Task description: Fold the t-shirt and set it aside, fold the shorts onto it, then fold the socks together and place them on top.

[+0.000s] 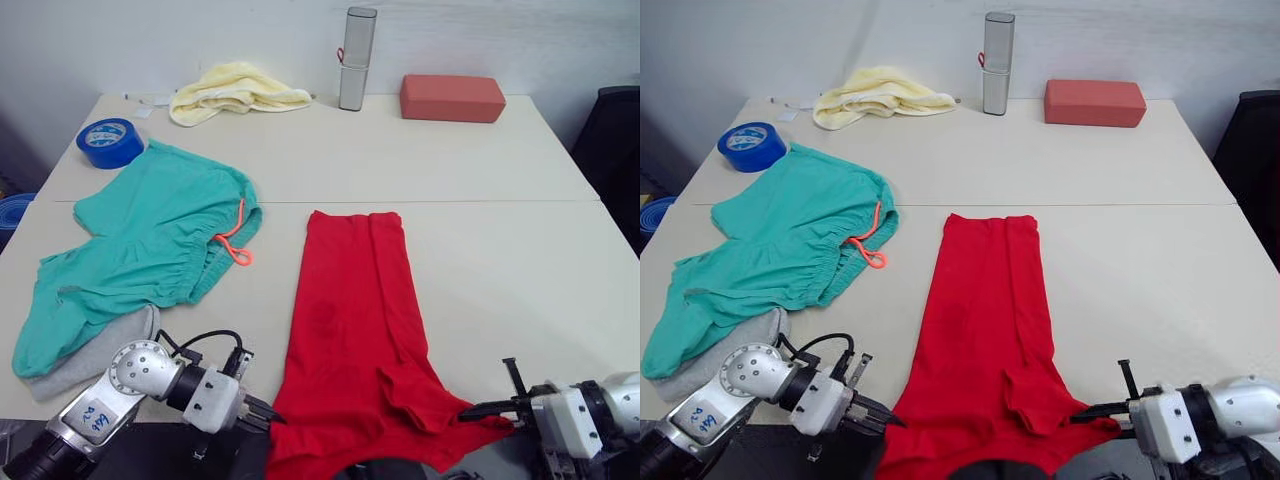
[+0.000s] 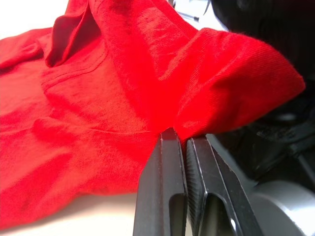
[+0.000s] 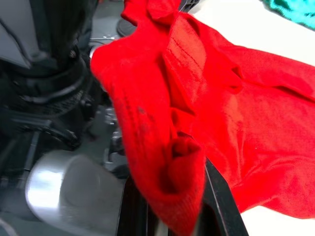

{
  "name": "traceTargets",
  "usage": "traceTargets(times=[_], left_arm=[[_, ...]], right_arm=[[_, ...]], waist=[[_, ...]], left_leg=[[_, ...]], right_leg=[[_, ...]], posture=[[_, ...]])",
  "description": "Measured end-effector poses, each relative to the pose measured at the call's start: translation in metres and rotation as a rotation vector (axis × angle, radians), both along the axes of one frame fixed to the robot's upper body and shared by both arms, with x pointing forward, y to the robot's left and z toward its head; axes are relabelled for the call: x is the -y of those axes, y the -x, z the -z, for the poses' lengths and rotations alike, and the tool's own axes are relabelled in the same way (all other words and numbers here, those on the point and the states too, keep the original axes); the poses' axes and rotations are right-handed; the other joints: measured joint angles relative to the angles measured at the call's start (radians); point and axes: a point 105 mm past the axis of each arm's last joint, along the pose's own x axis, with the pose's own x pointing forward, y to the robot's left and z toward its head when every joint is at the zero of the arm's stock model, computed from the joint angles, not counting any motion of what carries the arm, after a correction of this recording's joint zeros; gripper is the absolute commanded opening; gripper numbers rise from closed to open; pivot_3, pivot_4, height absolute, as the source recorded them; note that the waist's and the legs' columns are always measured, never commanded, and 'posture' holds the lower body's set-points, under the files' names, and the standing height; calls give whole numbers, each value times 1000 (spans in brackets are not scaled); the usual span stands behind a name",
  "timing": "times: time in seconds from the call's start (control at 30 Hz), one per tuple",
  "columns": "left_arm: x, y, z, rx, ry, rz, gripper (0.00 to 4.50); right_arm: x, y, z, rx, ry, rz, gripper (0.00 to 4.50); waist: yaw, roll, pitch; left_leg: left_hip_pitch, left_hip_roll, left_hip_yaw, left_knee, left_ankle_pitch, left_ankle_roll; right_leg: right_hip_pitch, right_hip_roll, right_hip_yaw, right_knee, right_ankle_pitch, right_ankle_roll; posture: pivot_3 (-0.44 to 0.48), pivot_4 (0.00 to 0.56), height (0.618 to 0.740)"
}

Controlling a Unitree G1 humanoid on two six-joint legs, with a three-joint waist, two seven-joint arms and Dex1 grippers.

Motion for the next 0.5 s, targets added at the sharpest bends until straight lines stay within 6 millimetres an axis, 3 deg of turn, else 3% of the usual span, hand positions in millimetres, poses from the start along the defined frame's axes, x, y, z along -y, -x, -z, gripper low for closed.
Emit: traceTargets(times=[0.13,0.23,0.5], left_arm=[[-2,-13,-14,-109,21,-73,29],[-3,-29,-30,-176,42,-137,29],[10,-102,-76,-334,225,-386,29]], right_arm=[[-5,-17,-15,-56,-56,80,0],[-6,-41,-33,-69,-103,157,0],[-6,-112,-71,-41,-259,343,0]], waist=[[1,-1,1],[0,-2,1],[1,-1,2]], left_leg=[[-2,0,-1,1,0,0],[-4,0,-2,3,0,0],[-30,2,-9,27,1,-4]], right_leg=[[0,0,-1,0,0,0],[-2,0,-1,1,1,2],[-16,5,-8,7,5,8]], posture=[[0,150,740],[0,150,740],[0,150,740]])
